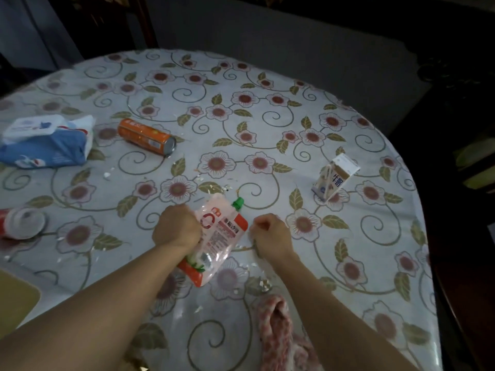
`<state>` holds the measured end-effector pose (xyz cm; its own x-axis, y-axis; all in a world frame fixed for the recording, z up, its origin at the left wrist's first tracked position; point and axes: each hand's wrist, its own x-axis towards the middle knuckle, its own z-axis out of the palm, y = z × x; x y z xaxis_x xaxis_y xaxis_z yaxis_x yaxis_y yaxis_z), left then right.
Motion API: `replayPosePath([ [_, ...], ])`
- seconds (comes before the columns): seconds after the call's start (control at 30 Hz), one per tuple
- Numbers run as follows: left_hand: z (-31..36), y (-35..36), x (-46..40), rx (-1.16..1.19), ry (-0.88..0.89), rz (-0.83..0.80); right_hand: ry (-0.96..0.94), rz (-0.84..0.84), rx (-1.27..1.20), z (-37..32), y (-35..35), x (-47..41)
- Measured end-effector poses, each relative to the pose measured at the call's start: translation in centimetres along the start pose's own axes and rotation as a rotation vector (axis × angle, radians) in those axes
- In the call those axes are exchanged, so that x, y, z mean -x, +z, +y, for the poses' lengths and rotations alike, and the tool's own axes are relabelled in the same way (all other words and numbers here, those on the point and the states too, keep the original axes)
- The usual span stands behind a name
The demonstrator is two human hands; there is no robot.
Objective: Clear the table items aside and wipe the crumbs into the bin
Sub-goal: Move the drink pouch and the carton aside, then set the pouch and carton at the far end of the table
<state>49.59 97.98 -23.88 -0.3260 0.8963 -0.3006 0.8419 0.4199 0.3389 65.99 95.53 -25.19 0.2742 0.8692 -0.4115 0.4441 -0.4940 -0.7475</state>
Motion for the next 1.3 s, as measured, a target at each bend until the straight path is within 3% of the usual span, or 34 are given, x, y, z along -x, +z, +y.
replayPosePath([
  [0.17,-0.8,-1.6,1.5,0.191,0.044,0.013,-0.064,-0.143,-0.010,-2.2,1.5,1.9],
  [0.33,-2.4,-5.4,1.9,0.374,0.082,0.077,-0.307,-0.130,-0.055,-5.8,0.2,3.6],
  [0.47,-2.7,-8.3,1.7,0.382,0.148,0.094,-0.462,-0.044,0.122,-8.8,0.9,6.0],
  [0.73,-0.2,-8.7,2.3,0.327,0.229,-0.039,-0.313,0.263,0.101,-9.0,-4.1,5.1],
  [1.0,4.2,-5.8,1.8,0.233,0.294,-0.117,-0.201,0.525,0.060,-8.8,-10.6,-1.9],
  [1.3,4.7,-4.0,-1.8,0.150,0.255,-0.093,-0.096,0.556,0.161,-8.7,-10.7,-7.7],
])
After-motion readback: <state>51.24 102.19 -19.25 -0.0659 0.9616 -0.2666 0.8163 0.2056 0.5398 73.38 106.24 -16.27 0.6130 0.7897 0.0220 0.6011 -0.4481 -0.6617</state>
